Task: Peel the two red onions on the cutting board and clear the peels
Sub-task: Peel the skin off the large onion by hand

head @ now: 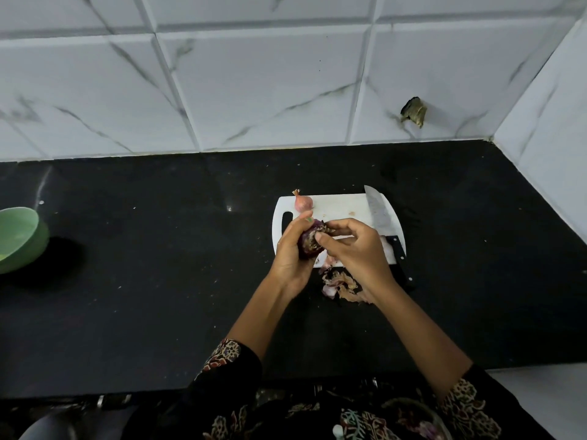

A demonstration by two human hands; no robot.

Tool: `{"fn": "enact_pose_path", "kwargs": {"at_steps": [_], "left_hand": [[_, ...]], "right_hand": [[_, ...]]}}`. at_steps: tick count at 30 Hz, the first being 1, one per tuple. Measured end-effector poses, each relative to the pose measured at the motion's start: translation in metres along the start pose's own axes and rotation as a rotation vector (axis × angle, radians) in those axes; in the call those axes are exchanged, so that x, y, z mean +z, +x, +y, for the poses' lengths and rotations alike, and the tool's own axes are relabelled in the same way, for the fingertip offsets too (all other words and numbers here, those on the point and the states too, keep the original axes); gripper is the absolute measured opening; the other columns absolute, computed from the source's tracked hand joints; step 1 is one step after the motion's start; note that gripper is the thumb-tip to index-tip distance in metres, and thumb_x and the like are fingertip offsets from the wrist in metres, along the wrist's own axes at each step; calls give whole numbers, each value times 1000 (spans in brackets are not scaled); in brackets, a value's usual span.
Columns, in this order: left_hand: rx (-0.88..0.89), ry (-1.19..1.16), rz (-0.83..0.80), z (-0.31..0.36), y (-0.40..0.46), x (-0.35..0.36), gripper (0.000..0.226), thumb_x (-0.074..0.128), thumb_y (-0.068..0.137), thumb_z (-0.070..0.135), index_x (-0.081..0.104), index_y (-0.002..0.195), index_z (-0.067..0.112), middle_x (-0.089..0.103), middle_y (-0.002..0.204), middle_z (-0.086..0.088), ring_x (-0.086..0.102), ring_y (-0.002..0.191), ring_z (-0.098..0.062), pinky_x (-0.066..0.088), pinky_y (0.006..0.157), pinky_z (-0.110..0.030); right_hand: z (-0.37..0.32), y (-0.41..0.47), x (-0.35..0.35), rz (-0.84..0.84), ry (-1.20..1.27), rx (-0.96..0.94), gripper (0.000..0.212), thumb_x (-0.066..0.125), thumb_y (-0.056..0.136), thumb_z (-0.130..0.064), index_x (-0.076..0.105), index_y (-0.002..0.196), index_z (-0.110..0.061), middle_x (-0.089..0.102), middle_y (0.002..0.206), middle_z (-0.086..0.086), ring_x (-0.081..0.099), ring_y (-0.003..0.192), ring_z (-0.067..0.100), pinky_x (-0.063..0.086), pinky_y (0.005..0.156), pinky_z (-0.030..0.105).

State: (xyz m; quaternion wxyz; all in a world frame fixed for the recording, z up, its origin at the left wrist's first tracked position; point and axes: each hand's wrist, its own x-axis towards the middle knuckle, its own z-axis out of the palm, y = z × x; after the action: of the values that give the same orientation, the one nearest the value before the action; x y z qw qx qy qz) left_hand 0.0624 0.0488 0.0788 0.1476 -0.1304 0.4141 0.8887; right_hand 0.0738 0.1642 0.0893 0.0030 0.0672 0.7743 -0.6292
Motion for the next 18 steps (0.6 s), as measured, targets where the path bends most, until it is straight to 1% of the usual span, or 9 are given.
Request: {"fn": "enact_pose_path", "kwargs": {"at_steps": [2,4,6,8,10,12,14,15,18], "left_hand": [[-28,40,14,1,-4,3,16,50,93,19,62,84,15,65,75,3,62,68,-7,48,62,-21],[-82,84,23,2,-6,2,16,53,92,29,64,84,20,68,77,5,63,64,-4,45,61,-23],[-122,121,31,2,-6,1,16,58,90,36,63,90,21,69,83,5,64,68,-4,48,60,-24],[-147,125,54,0,-4,-1,19,60,89,35,61,99,20,68,89,2,64,72,-6,49,59,-24],[-167,117,64,0,-3,-1,21,61,88,33,60,102,18,67,92,0,62,76,-8,49,62,-24],[-172,98,64,1,-3,-2,16,60,88,32,64,94,18,68,87,0,62,75,-10,48,65,-26],[-183,47,61,2,-5,0,14,58,89,30,65,83,19,70,77,2,62,72,-10,49,60,-26],[-189,27,59,3,-6,2,15,58,90,30,65,80,20,70,74,3,61,71,-10,50,57,-25],[-179,7,64,1,-6,4,16,57,91,31,63,84,19,69,73,3,63,66,-8,50,52,-23]], "right_hand": [[0,0,-1,6,1,-20,22,76,76,-20,66,96,-19,72,89,0,69,76,13,57,73,34],[-2,0,-3,-6,-19,-45,20,75,76,-16,66,94,-19,72,84,0,69,72,11,57,69,29],[-3,-1,-4,-9,-43,-68,21,75,75,-13,67,93,-18,71,79,-2,68,71,8,57,66,26],[-4,-2,-3,-5,-68,-85,22,76,74,-13,67,93,-17,70,76,-4,68,69,6,57,65,24],[-3,-1,-4,-18,-86,-101,23,75,73,-12,66,93,-18,69,76,-5,67,70,4,57,65,22],[-1,-2,-4,-19,-113,-123,21,72,74,-9,67,93,-17,68,77,-7,66,71,4,55,66,18],[2,-1,-6,27,-127,-154,18,67,78,-3,69,92,-12,68,77,-5,66,73,7,54,66,17],[3,0,-7,53,-134,-158,18,64,79,0,70,92,-10,69,78,-4,67,74,9,54,66,17],[5,1,-8,77,-114,-127,20,60,82,0,71,94,-10,71,83,0,68,75,14,56,68,22]]}}
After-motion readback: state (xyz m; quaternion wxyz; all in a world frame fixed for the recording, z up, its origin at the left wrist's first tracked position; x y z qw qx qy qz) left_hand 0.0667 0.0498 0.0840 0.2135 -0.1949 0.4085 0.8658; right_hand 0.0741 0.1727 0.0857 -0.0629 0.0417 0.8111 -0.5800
